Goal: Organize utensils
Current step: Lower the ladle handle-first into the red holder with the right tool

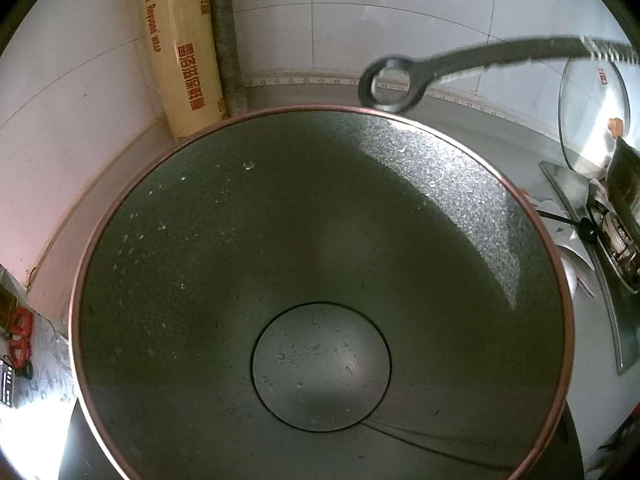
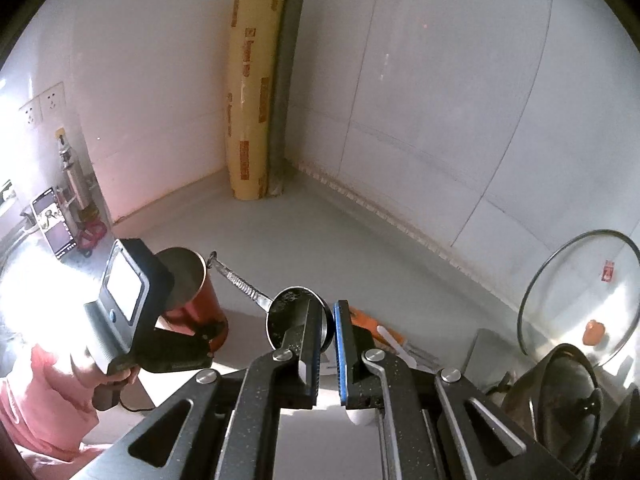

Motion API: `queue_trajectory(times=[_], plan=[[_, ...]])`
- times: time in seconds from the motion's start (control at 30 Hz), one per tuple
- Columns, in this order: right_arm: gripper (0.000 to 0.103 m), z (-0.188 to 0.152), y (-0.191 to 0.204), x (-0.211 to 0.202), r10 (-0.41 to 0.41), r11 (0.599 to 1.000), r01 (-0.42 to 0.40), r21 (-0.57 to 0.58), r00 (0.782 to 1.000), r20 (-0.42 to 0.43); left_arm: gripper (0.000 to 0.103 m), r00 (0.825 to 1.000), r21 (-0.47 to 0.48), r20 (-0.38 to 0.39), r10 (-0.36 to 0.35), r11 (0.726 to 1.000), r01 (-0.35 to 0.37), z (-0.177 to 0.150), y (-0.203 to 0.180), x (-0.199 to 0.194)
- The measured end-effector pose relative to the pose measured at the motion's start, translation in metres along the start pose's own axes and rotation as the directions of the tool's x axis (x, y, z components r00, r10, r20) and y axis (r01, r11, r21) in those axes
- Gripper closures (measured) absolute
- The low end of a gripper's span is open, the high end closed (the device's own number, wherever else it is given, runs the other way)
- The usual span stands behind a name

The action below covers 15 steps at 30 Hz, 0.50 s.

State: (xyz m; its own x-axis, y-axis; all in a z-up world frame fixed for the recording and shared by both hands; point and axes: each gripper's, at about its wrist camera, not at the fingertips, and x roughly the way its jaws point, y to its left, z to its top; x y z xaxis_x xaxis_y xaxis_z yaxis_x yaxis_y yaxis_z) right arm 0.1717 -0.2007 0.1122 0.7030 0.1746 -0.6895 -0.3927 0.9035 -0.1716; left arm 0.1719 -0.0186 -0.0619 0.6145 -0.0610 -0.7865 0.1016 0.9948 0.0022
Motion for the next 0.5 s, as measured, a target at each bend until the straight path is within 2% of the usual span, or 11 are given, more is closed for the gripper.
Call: queue_trajectory(times=[0.2,0.5], plan=[[0.096,0.006,-0.001,-0.008,0.006,1.000,-0.006,-0.014,1.000,0.018,0.013,1.000,0.000,0.000,0.000,1.000,0.000,0.000,0.000,0.000],[0.096,0.007,0.025,0.008,0.035,0.995,-0.040,-0.096,0.998,-0.048,0.013,1.000,0.003,-0.001,-0.002,1.000,0.002,0.000,0.000,0.000]])
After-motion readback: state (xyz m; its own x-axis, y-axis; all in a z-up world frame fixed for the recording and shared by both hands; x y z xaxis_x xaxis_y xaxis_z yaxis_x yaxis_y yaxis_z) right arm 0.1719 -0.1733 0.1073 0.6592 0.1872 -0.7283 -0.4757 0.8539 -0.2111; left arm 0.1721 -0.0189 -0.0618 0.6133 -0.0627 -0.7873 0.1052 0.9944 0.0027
